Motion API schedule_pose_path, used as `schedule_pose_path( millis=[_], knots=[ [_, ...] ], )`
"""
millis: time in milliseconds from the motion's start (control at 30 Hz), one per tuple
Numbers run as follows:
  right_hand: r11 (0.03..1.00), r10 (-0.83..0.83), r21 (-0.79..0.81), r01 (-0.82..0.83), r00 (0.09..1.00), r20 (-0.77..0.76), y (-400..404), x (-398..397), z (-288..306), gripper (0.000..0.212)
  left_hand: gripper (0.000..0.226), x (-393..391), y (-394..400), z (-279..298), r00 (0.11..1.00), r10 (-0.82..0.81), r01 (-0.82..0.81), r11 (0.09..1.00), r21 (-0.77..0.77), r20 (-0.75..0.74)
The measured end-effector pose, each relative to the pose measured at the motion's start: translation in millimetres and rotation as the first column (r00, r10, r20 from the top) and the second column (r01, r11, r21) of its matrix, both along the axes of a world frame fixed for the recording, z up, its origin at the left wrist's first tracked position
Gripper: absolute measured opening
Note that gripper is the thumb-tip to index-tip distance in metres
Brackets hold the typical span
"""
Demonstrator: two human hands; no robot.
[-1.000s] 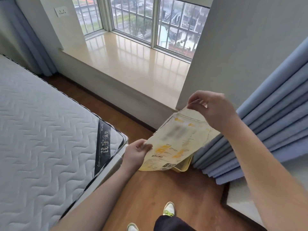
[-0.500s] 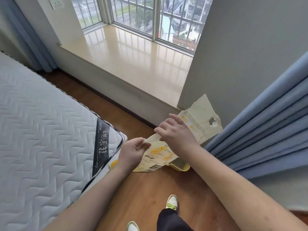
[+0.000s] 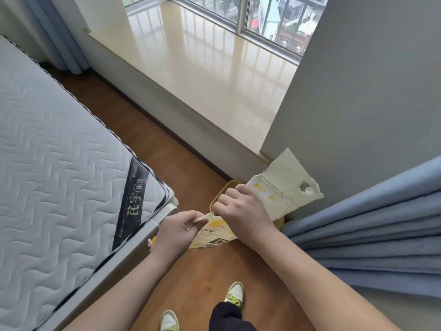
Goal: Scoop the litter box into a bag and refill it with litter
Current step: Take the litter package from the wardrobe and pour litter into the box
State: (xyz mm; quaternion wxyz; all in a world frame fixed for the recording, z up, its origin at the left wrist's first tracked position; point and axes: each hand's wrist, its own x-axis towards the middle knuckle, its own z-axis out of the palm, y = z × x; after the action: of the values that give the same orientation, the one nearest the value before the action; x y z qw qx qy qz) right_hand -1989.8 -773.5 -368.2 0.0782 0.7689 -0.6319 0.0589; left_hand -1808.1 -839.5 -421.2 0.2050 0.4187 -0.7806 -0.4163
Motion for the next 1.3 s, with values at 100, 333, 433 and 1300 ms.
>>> schedule_pose_path(
  millis=[100, 333, 433, 1300],
  knots=[
    [0.998, 0.048, -0.033, -0.047, 0.998, 0.038, -8, 1, -31, 0.02, 0.01, 9, -19, -34, 0.984, -0.105, 0.097, 0.993, 0.06, 0.142],
    [0.995, 0.068, -0.077, -0.059, 0.991, 0.117, -24, 4, -115, 0.021, 0.031, 58, -59, -156, 0.848, -0.328, 0.259, 0.942, 0.213, 0.417],
    [0.997, -0.008, -0.077, 0.02, 0.986, 0.164, -25, -7, -155, 0.019, 0.025, 69, -66, -201, 0.823, -0.331, 0.237, 0.939, 0.25, 0.461],
    [0.846, -0.332, -0.346, 0.406, 0.908, 0.255, -33, -56, -421, 0.018, 0.009, 38, -139, -405, 0.909, -0.395, 0.413, 0.82, -0.397, 0.13]
  ],
)
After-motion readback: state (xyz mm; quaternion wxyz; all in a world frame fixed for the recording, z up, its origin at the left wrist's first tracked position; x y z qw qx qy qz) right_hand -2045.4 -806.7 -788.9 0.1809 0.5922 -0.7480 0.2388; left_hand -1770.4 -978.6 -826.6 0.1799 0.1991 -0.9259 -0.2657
